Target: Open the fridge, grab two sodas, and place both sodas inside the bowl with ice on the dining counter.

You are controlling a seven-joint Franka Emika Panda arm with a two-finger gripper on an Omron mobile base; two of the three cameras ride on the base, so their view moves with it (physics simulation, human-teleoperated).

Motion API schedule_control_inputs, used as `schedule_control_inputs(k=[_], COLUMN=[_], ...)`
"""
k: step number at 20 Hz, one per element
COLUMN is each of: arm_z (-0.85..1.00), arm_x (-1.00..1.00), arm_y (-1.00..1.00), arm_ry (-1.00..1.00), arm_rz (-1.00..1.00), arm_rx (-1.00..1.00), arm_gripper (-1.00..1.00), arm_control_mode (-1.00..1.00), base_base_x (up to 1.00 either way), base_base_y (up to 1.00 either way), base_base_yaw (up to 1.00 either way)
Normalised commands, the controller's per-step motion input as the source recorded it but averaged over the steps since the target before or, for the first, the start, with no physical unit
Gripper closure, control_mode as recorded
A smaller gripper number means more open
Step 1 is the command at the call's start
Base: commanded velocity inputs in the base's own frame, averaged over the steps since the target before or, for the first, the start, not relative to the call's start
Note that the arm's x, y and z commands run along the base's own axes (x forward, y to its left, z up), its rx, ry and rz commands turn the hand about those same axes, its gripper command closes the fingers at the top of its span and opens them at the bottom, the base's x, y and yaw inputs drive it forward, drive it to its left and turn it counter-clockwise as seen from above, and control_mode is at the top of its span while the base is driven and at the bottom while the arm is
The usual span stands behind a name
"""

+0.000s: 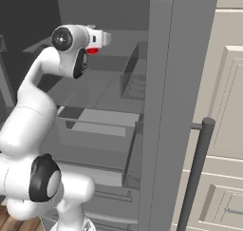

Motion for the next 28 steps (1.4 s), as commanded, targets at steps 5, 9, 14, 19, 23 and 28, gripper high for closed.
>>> schedule_control_inputs(k=[5, 9, 14, 19, 23, 28], arm_z=[0.06, 0.00, 0.00, 0.00, -0.04, -0.14], arm_x=[-0.98, -1.00, -1.00, -1.00, -1.00, -0.92], arm_y=[0.11, 0.01, 0.00, 0.00, 0.00, 0.00], arm_ry=[0.00, 0.01, 0.02, 0.01, 0.01, 0.06], arm_rz=[0.02, 0.00, 0.00, 0.00, 0.00, 0.00], arm_rx=[0.00, 0.03, 0.05, 0.05, 0.05, 0.04], arm_gripper=[1.00, 1.00, 1.00, 1.00, 1.00, 1.00], arm_control_mode=[-1.00, -1.00, -1.00, -1.00, -1.00, -1.00], base_base_x=[0.00, 0.00, 0.00, 0.00, 0.00, 0.00], base_base_y=[0.00, 0.00, 0.00, 0.00, 0.00, 0.00], base_base_yaw=[0.00, 0.00, 0.00, 0.00, 0.00, 0.00])
